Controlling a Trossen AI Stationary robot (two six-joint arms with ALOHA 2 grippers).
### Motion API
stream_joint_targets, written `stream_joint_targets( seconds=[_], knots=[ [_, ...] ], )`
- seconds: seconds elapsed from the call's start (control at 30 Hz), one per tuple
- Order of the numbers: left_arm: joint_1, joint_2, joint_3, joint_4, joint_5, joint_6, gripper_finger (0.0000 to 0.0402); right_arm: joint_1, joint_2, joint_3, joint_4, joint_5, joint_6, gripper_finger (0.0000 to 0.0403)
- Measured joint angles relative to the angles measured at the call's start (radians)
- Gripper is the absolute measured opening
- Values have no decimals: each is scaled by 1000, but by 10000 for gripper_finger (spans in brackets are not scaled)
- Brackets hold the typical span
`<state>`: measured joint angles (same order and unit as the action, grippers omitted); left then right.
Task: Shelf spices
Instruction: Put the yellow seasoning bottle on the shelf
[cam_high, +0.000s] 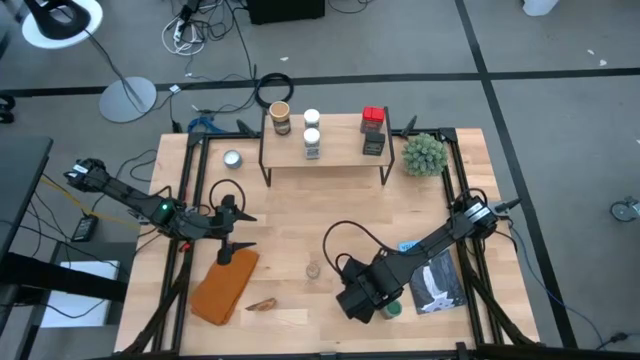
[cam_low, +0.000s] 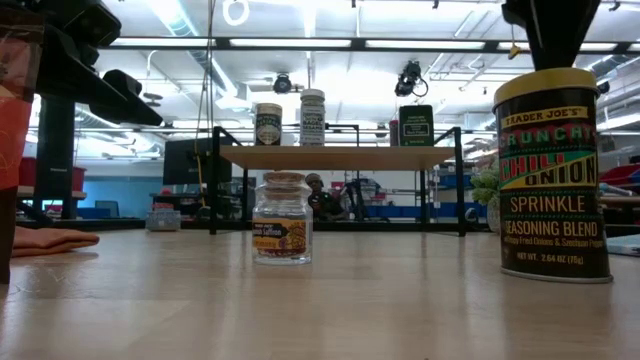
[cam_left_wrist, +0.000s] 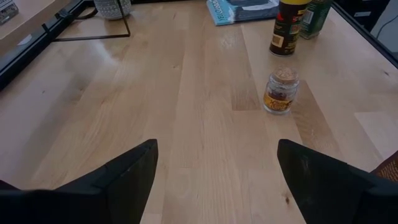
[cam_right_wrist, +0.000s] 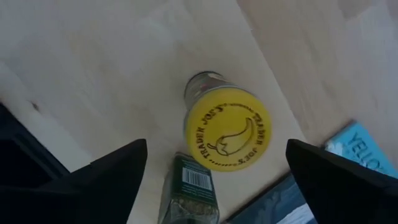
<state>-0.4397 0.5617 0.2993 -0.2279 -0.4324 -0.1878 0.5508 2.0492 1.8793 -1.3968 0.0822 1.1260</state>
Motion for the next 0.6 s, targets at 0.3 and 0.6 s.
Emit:
stream_joint_targets(
  seconds=[0.3, 0.6],
  knots=[
    [0, 0, 0, 1, 0, 0, 335, -2, -10, 0, -27, 22, 16, 375],
    [0, 0, 0, 2, 0, 0, 335, -14, -8, -46, 14, 37, 4, 378]
  ],
)
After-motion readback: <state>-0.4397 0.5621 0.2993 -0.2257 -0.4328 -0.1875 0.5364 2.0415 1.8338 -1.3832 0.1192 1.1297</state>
